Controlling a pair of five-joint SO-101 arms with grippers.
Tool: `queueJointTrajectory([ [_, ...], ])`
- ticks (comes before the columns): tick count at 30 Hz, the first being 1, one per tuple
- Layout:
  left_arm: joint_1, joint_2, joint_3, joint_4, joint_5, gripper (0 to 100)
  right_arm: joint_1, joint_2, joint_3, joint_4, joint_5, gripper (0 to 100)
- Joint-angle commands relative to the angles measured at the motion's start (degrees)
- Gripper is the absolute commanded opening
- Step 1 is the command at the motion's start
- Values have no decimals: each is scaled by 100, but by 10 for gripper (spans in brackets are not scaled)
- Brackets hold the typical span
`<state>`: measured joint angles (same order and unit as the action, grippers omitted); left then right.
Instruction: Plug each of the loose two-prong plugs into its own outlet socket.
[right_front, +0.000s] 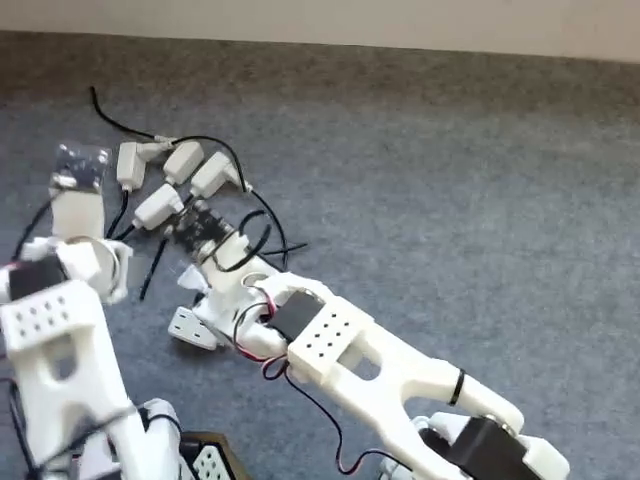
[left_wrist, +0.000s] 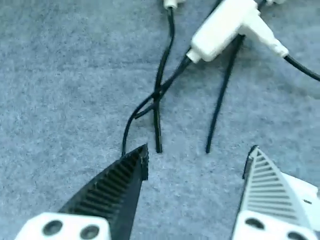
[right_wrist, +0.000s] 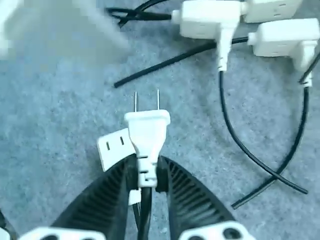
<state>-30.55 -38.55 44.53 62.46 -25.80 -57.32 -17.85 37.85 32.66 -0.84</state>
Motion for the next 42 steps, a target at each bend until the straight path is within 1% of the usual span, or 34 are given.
queueJointTrajectory([
  [1,154,-963,620,-105,105,313,57,-312,-66,-92,-220,7],
  [5,224,-1569,787,-53,185,313,22,-312,-57,-84,-211,7],
  [7,277,-1851,769,114,185,312,31,-303,-48,-75,-211,7],
  [12,312,-2519,787,211,343,312,4,-303,251,-92,-202,7],
  [17,857,-2826,1121,316,378,312,4,-356,268,-101,-202,7],
  [20,1015,-2905,1349,290,607,311,-4,-356,259,-92,-211,7],
  [24,1218,-2923,1560,290,615,310,-13,-391,259,-57,-229,7],
  [28,1218,-2923,1833,273,615,309,-92,-673,259,84,-229,7],
  [32,1218,-2923,2290,-44,615,309,-189,-1024,259,207,-229,7],
  [35,1218,-2923,2475,-114,607,309,-189,-1244,251,356,-229,7],
  [39,1174,-2932,2334,-105,615,309,-163,-1270,277,435,-211,7],
  [42,884,-2932,1991,-79,624,309,-154,-1270,295,435,-202,7],
])
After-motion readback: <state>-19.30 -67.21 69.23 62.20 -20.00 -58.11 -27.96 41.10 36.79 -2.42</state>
